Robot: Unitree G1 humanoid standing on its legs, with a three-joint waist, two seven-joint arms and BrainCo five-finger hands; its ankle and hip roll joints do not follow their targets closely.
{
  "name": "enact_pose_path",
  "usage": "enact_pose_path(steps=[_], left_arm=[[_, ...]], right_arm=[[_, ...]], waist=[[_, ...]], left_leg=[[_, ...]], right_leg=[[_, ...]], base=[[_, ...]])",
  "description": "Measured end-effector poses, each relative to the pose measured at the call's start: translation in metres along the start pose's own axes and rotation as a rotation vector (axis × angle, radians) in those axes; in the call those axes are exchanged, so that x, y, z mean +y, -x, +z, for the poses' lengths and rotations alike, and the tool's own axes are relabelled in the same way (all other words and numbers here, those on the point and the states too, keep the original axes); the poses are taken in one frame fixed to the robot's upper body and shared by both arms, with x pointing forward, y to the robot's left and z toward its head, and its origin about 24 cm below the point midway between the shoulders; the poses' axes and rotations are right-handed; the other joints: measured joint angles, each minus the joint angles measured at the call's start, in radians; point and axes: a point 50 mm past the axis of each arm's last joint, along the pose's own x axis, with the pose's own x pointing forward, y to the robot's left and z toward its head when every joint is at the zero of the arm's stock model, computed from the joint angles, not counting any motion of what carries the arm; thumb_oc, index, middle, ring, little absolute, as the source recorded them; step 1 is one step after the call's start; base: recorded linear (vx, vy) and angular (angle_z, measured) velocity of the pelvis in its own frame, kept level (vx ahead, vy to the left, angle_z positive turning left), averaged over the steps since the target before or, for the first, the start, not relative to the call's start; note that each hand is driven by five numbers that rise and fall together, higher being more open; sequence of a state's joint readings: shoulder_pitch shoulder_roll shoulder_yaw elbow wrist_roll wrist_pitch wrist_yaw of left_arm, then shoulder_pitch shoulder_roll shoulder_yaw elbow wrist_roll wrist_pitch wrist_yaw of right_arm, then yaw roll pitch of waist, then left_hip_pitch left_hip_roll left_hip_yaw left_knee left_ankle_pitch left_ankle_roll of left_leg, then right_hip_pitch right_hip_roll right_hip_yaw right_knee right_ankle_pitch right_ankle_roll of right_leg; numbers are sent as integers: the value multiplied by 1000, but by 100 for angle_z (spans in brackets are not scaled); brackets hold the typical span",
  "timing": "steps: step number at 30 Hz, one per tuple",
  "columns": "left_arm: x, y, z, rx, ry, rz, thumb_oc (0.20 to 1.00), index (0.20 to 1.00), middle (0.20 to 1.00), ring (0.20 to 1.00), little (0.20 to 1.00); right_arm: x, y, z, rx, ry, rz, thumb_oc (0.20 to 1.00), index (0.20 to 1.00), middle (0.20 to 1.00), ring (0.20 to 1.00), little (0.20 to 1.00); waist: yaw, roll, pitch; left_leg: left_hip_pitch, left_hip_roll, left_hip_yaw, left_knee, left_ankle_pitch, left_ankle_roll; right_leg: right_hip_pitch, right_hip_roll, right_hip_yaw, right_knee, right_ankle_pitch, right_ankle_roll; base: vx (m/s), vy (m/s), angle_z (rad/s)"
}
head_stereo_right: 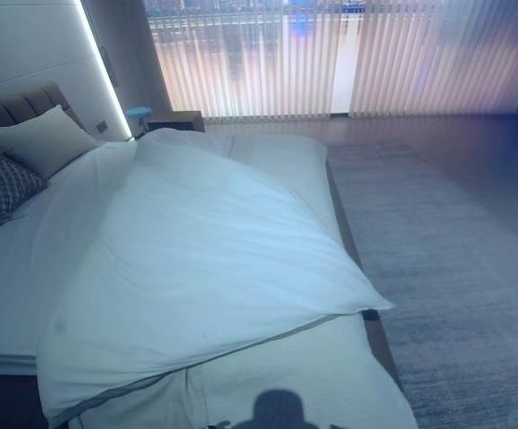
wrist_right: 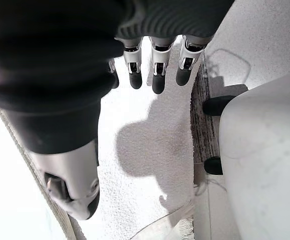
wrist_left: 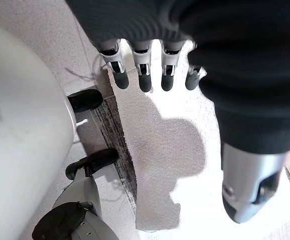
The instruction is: Make the bed
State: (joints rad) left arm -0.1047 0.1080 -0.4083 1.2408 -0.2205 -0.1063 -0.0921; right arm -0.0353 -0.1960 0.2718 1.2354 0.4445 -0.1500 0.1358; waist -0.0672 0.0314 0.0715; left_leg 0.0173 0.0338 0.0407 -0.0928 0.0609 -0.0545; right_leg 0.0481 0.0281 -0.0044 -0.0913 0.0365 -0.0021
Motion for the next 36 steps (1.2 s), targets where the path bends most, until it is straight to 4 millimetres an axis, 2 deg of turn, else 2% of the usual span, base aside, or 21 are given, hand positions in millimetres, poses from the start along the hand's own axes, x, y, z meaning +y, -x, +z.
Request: enact_pose_path(steps=[6, 9, 10, 12, 13, 14, 15, 18, 21, 22, 25, 26, 27, 33, 36], left_arm=[[0, 0, 3, -17, 51, -7, 1000, 1000, 1000, 1000, 1000], [4, 0, 18, -106, 215, 13, 1000, 1000, 1000, 1000, 1000], [6, -1, 30, -154, 298, 21, 1000, 1000, 1000, 1000, 1000], [10, -2, 50, -217, 360, 30, 1000, 1000, 1000, 1000, 1000], [11, -3, 52, -221, 368, 32, 1000, 1000, 1000, 1000, 1000], [14, -3, 63, -250, 429, 43, 1000, 1000, 1000, 1000, 1000], [21, -3, 84, -309, 501, 61, 1000, 1000, 1000, 1000, 1000], [31, 1, 137, -445, 612, 83, 1000, 1000, 1000, 1000, 1000], [32, 4, 160, -500, 651, 79, 1000, 1000, 1000, 1000, 1000], [35, 10, 183, -570, 715, 66, 1000, 1000, 1000, 1000, 1000], [44, 27, 226, -709, 834, 44, 1000, 1000, 1000, 1000, 1000], [46, 30, 233, -733, 860, 46, 1000, 1000, 1000, 1000, 1000], [49, 37, 247, -777, 919, 34, 1000, 1000, 1000, 1000, 1000], [60, 58, 282, -885, 1077, 14, 1000, 1000, 1000, 1000, 1000], [73, 64, 289, -907, 1141, 32, 1000, 1000, 1000, 1000, 1000]], right_arm=[[1, 0, 0, -9, -13, 2, 1000, 1000, 1000, 1000, 1000], [4, 0, 3, -31, -23, 13, 1000, 1000, 1000, 1000, 1000], [5, -1, 8, -50, -29, 19, 1000, 1000, 1000, 1000, 1000], [9, -3, 17, -77, -23, 29, 1000, 1000, 1000, 1000, 1000], [9, -3, 16, -77, -25, 30, 1000, 1000, 1000, 1000, 1000], [11, -4, 24, -109, -27, 36, 1000, 1000, 1000, 1000, 1000], [14, -5, 38, -156, -25, 47, 1000, 1000, 1000, 1000, 1000], [18, -8, 70, -246, -26, 61, 1000, 1000, 1000, 1000, 1000], [19, -7, 77, -277, -19, 73, 1000, 1000, 1000, 1000, 1000], [20, -6, 88, -319, -16, 82, 1000, 1000, 1000, 1000, 1000], [25, -1, 113, -413, 5, 127, 1000, 1000, 1000, 1000, 1000], [26, -1, 118, -427, 5, 133, 1000, 1000, 1000, 1000, 1000], [28, 1, 125, -456, -5, 143, 1000, 1000, 1000, 1000, 1000], [31, 8, 144, -544, -2, 166, 1000, 1000, 1000, 1000, 1000], [30, 10, 149, -561, 9, 168, 1000, 1000, 1000, 1000, 1000]], waist=[[-2, -2, 1], [-2, -11, 13], [-5, -18, 26], [-4, -28, 64], [-8, -33, 70], [-26, -44, 90], [-29, -54, 116], [-42, -59, 182], [-61, -55, 204], [-57, -55, 220], [-64, -58, 264], [-65, -58, 278], [-81, -64, 302], [-104, -71, 338], [-111, -71, 354]], left_leg=[[5, 1, 11, -1, -2, -2], [-20, 6, 15, 2, 0, 2], [-57, 9, 20, 18, 7, 2], [-80, 9, 19, 21, 12, 13], [-81, 9, 21, 20, 17, 11], [-118, 12, 28, 69, 11, -9], [-168, 8, 24, 121, -5, -17], [-248, 4, 21, 181, -10, -13], [-276, 5, 22, 215, -11, -23], [-343, 3, 22, 279, -40, -17], [-460, 10, 16, 368, -50, -26], [-476, 12, 13, 384, -53, -30], [-507, 17, 10, 426, -69, -26], [-631, 36, 8, 543, -105, -31], [-644, 40, 8, 560, -108, -35]], right_leg=[[-1, 0, 11, 0, 0, 0], [-53, 7, 18, 50, -14, -2], [-108, 10, 19, 97, -24, 3], [-135, 9, 18, 123, -30, 1], [-140, 12, 16, 126, -29, 1], [-182, 9, 12, 180, -46, 13], [-236, 4, 10, 244, -73, 6], [-324, -3, 9, 327, -83, 12], [-362, -3, 12, 367, -94, 19], [-424, -7, 10, 436, -123, 6], [-540, -6, 9, 516, -132, -2], [-549, -4, 4, 527, -132, -2], [-573, -2, -2, 557, -140, -5], [-684, 10, -4, 635, -152, -15], [-694, 13, -1, 640, -151, -14]], base=[[-15, 5, -7], [-156, -8, -9], [-142, -11, -5], [-131, -13, -2], [-223, -21, -2], [-203, -22, -1], [-143, -14, 2], [-94, -9, 0], [-148, -8, 3], [-107, -16, 6], [-86, -19, 0], [-57, -1, 7], [-58, 23, 6], [-42, 22, -7], [-7, 8, -4]])
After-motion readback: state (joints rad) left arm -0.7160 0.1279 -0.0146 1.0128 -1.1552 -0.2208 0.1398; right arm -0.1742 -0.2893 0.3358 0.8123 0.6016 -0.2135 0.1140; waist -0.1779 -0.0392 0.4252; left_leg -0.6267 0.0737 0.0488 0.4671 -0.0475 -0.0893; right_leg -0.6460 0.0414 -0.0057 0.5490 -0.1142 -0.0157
